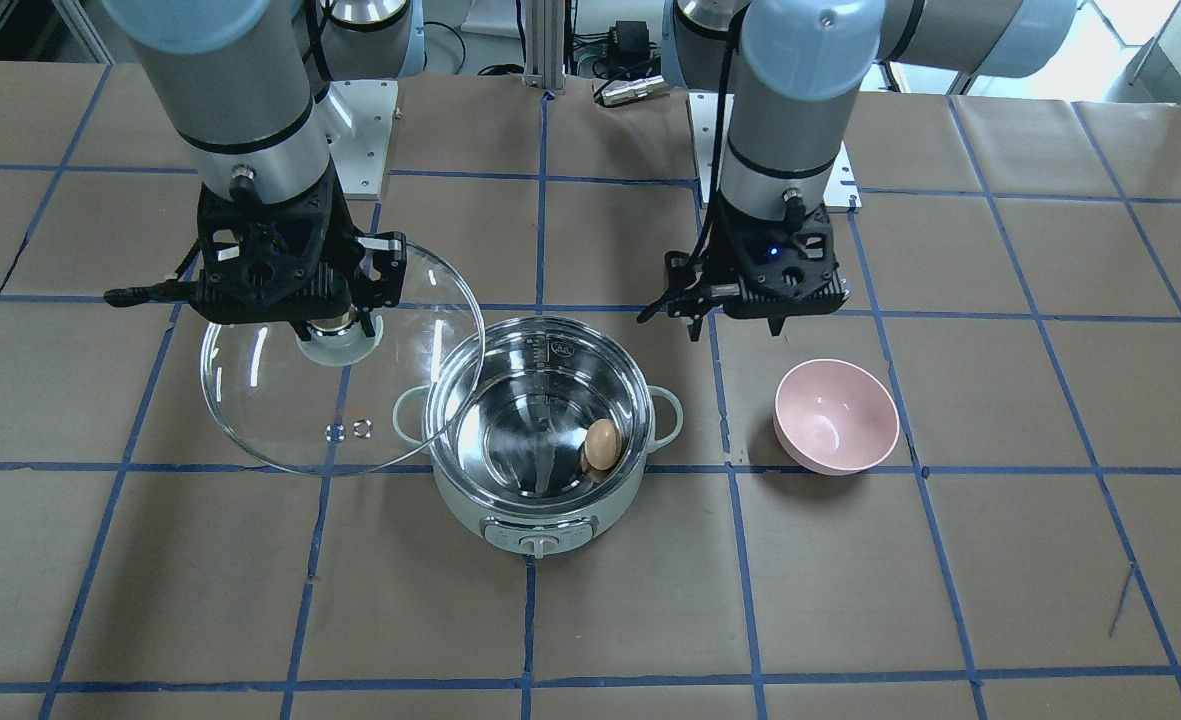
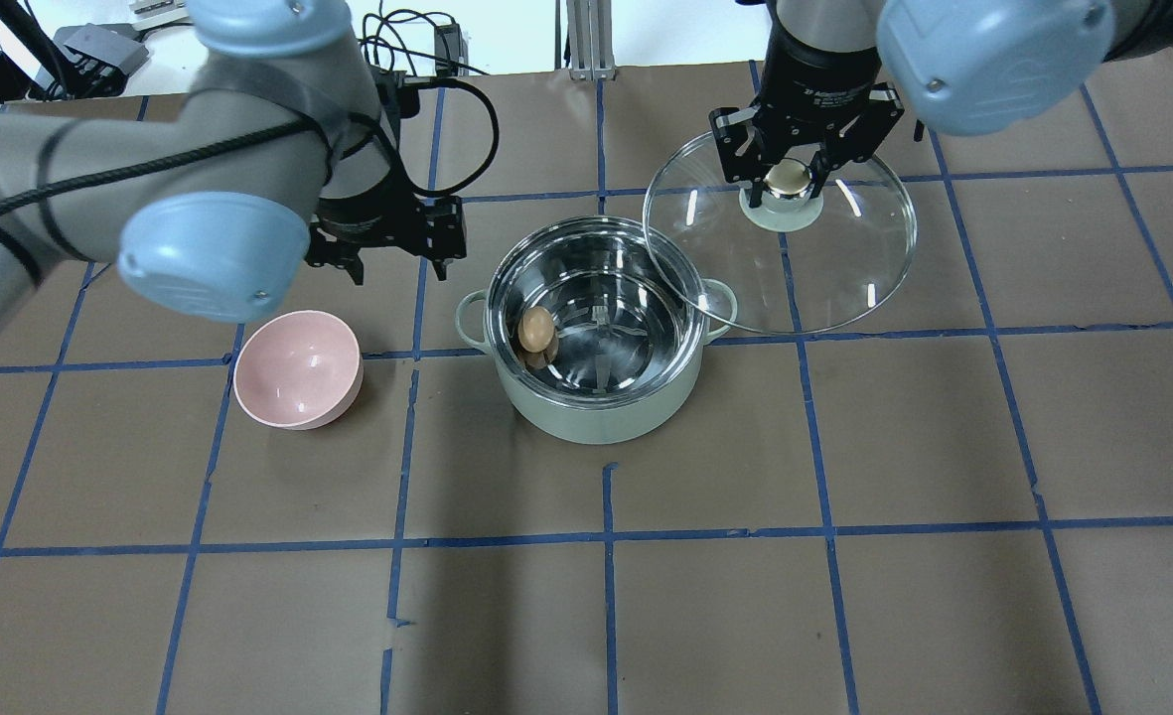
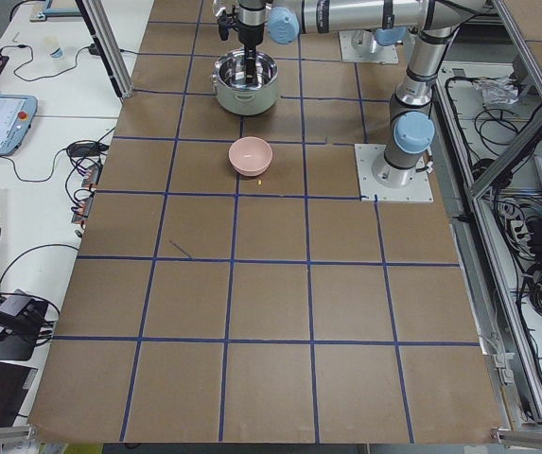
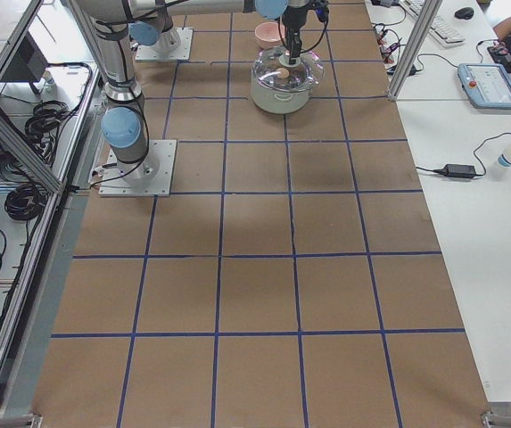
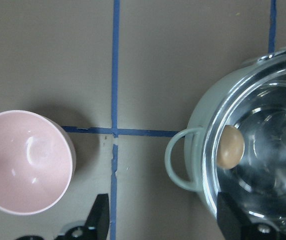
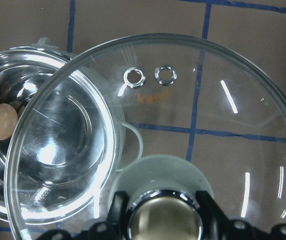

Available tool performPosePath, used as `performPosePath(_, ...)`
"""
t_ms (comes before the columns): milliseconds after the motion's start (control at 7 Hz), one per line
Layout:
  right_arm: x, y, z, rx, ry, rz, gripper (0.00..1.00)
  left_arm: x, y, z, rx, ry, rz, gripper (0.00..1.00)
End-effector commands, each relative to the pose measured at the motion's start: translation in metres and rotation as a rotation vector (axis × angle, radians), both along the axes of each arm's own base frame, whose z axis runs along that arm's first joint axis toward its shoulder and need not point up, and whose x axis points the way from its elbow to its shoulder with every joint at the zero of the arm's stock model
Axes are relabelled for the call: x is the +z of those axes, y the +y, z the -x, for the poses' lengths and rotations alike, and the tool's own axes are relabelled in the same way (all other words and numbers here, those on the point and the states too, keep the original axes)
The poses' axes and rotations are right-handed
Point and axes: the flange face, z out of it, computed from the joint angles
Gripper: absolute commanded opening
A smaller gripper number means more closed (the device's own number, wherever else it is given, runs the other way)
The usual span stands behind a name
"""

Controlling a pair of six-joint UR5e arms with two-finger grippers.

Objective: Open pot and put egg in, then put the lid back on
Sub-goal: 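Raise the left gripper from the pot while the right carries the lid over it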

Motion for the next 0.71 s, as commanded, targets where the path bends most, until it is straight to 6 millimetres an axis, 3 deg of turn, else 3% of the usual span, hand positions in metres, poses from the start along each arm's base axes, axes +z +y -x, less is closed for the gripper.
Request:
performPosePath(0, -0.033, -0.019, -0.061, 0.006, -0.005, -0.003, 0.01, 0.062, 0.025, -0.035, -0.006, -0.001, -0.067, 0.84)
performPosePath(143, -0.056, -0.030, -0.089, -0.065, -0.010, 0.010, 0.01, 0.092, 0.039, -0.066, -0.003, -0.001, -0.095, 0.84)
performPosePath(286, -0.065, -0.022, -0.114, -0.074, -0.013, 0.012, 0.02, 0.096, 0.036, -0.094, 0.000, 0.008, -0.098, 0.84)
performPosePath(429, -0.073, -0.015, -0.127, -0.103, -0.007, 0.002, 0.02, 0.092, 0.030, -0.106, 0.008, 0.010, -0.089, 0.84)
performPosePath(571, -0.079, -0.007, -0.142, -0.120, -0.004, 0.007, 0.02, 0.087, 0.025, -0.094, -0.010, 0.011, -0.052, 0.98)
